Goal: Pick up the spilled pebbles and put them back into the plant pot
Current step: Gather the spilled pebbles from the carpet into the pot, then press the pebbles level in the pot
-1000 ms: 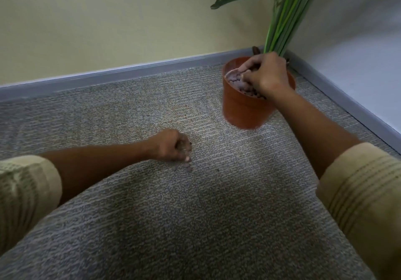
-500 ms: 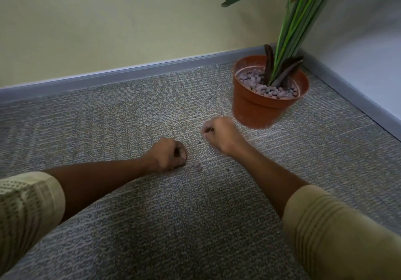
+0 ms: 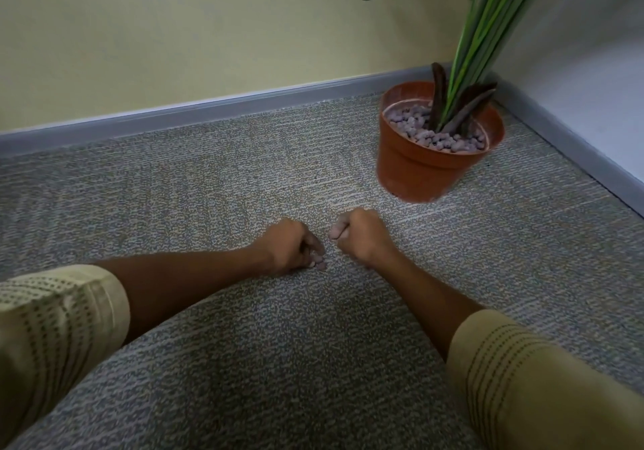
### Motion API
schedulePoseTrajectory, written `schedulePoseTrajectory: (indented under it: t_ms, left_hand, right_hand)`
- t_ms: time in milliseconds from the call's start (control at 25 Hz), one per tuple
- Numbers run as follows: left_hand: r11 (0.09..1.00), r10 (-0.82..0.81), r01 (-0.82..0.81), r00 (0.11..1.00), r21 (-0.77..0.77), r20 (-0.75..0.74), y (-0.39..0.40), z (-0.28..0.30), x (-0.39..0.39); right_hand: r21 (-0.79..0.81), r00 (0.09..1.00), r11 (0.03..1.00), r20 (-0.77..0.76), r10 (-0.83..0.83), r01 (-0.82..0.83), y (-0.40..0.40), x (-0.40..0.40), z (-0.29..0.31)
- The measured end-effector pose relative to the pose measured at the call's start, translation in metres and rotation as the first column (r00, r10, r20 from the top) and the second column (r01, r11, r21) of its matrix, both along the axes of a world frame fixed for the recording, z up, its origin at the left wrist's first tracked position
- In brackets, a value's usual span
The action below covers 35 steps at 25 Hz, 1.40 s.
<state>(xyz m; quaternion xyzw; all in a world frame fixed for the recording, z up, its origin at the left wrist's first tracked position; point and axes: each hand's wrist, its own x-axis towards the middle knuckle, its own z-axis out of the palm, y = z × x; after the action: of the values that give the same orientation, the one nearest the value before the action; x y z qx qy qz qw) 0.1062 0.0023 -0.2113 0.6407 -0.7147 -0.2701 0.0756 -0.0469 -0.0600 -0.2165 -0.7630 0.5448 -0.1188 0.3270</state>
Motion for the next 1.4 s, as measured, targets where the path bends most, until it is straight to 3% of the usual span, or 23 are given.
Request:
schedulePoseTrajectory:
  t_ms: [120,200,320,520,640,760,920,1120,1200,1240,1280,1320,1400]
  left_hand:
    - [0.999,0.032,-0.032,0.999,0.0,-0.005,0.002,0.001,0.003]
    - [0.996,0.091,-0.091,0.996,-0.004,-0.026,0.002,0.0,0.008]
    - [0.978,0.207,-0.206,0.973,0.024,-0.102,0.002,0.006,0.02]
    - [0.932,0.358,-0.362,0.899,0.033,-0.25,-0.012,0.039,0.025]
    - [0.893,0.435,-0.433,0.762,0.121,-0.481,-0.045,0.073,0.01]
    - [0.899,0.399,-0.422,0.683,0.116,-0.611,-0.084,0.104,-0.02]
    - [0.904,0.349,-0.423,0.635,0.068,-0.689,-0.131,0.132,-0.066]
    - [0.88,0.394,-0.455,0.537,0.137,-0.746,-0.152,0.136,-0.097]
    - [0.894,0.362,-0.444,0.628,0.064,-0.689,-0.148,0.134,-0.1]
    - [0.916,0.29,-0.396,0.767,-0.067,-0.573,-0.144,0.133,-0.098]
    - [0.935,0.176,-0.269,0.917,-0.23,-0.358,-0.139,0.133,-0.096]
    - [0.94,0.053,-0.085,0.993,-0.329,-0.104,-0.132,0.131,-0.094]
    - [0.927,-0.106,0.186,0.963,-0.325,0.248,-0.121,0.126,-0.09]
  right_hand:
    - [0.206,0.987,0.978,0.149,-0.058,0.026,0.013,-0.004,0.006]
    - [0.255,0.989,0.967,0.145,-0.036,-0.002,0.026,-0.001,0.006]
    - [0.161,0.995,0.982,0.042,0.091,-0.096,0.039,0.008,-0.003]
    - [0.079,0.987,0.988,-0.08,0.139,-0.132,0.043,0.014,-0.005]
    - [-0.003,1.0,1.0,0.014,0.018,-0.018,0.02,0.0,0.037]
    - [-0.08,0.976,0.985,0.164,-0.141,0.155,-0.016,-0.03,0.101]
    - [-0.223,0.926,0.914,0.249,-0.282,0.338,-0.059,-0.066,0.145]
    - [-0.133,0.872,0.888,0.301,-0.387,0.44,-0.093,-0.088,0.144]
    - [-0.088,0.873,0.901,0.301,-0.383,0.425,-0.093,-0.096,0.137]
    - [-0.083,0.884,0.911,0.291,-0.366,0.404,-0.089,-0.097,0.135]
    - [-0.09,0.898,0.919,0.27,-0.348,0.383,-0.085,-0.097,0.132]
    - [-0.109,0.917,0.929,0.238,-0.32,0.353,-0.081,-0.097,0.13]
    - [-0.181,0.947,0.934,0.155,-0.282,0.308,-0.076,-0.093,0.13]
